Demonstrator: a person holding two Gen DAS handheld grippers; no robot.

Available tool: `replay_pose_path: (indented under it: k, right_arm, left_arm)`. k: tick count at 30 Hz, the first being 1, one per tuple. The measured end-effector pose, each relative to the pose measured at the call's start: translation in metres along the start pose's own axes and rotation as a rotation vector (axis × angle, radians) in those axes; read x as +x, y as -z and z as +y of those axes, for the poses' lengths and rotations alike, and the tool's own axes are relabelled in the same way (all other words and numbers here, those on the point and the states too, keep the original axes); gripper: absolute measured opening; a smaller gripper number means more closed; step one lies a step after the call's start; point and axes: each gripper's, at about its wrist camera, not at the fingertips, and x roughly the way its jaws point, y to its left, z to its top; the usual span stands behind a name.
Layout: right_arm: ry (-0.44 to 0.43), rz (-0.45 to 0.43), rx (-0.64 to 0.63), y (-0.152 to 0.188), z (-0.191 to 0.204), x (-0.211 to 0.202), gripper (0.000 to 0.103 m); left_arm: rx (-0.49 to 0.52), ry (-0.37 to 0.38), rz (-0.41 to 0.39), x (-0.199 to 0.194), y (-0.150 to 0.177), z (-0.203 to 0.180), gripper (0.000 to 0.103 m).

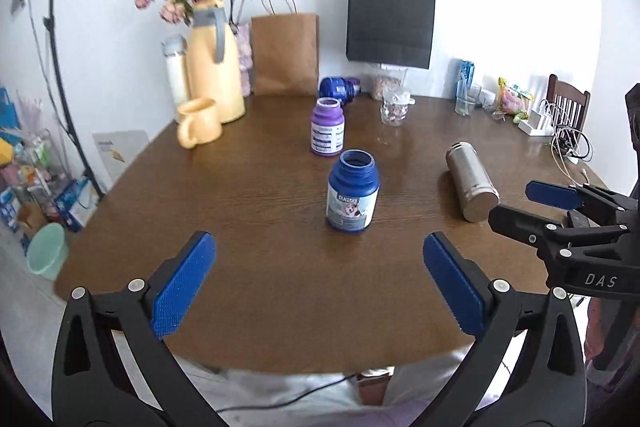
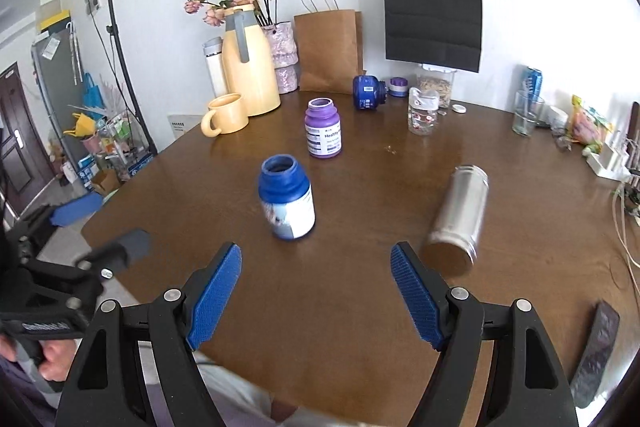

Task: Flip cup upright

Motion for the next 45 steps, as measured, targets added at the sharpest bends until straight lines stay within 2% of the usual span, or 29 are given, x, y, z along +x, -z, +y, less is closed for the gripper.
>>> replay_pose_path:
  k: [3, 7, 10, 21, 45]
  right_arm:
    - [0.026, 0.006, 0.035, 0.02, 0.007, -0.02, 0.081]
    - [0.02, -0.01, 0.07, 0.051, 0.014, -0.046, 0.081]
    - [0.032, -0.005, 0.049, 0.058, 0.021, -0.052, 0.081]
    - [0.039, -0.023, 0.017, 0.053, 0.033, -0.053, 0.081]
    - [0.051, -0.03, 0.025, 0.051, 0.031, -0.057, 0.081]
  left_arm:
    - [-0.009, -0.054, -0.015, -0.025, 0.017, 0.0, 0.103]
    - [-0.04, -0.037, 0.0, -0.044, 0.042, -0.006, 0.103]
    - [-0.013, -0.033, -0.007, -0.047, 0.041, -0.014, 0.103]
    - [-0.053, -0.038, -0.009, -0.049, 0.044, -0.008, 0.103]
    - [-0.054, -0.071, -0.027, -0.054, 0.044, -0.013, 0.103]
